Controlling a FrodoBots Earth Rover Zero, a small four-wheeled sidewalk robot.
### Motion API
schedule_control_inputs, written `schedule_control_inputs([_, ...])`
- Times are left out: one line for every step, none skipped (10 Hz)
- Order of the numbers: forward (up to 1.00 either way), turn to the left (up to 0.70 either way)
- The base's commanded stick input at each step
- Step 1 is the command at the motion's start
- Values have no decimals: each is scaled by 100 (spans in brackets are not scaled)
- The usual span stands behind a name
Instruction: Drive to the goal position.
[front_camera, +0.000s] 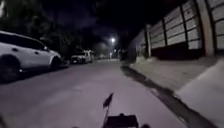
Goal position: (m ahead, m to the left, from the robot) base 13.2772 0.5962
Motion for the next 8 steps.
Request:
schedule_control_inputs([50,0])
schedule_control_inputs([50,0])
schedule_control_inputs([50,0])
schedule_control_inputs([50,0])
schedule_control_inputs([50,0])
schedule_control_inputs([50,0])
schedule_control_inputs([50,0])
schedule_control_inputs([50,0])
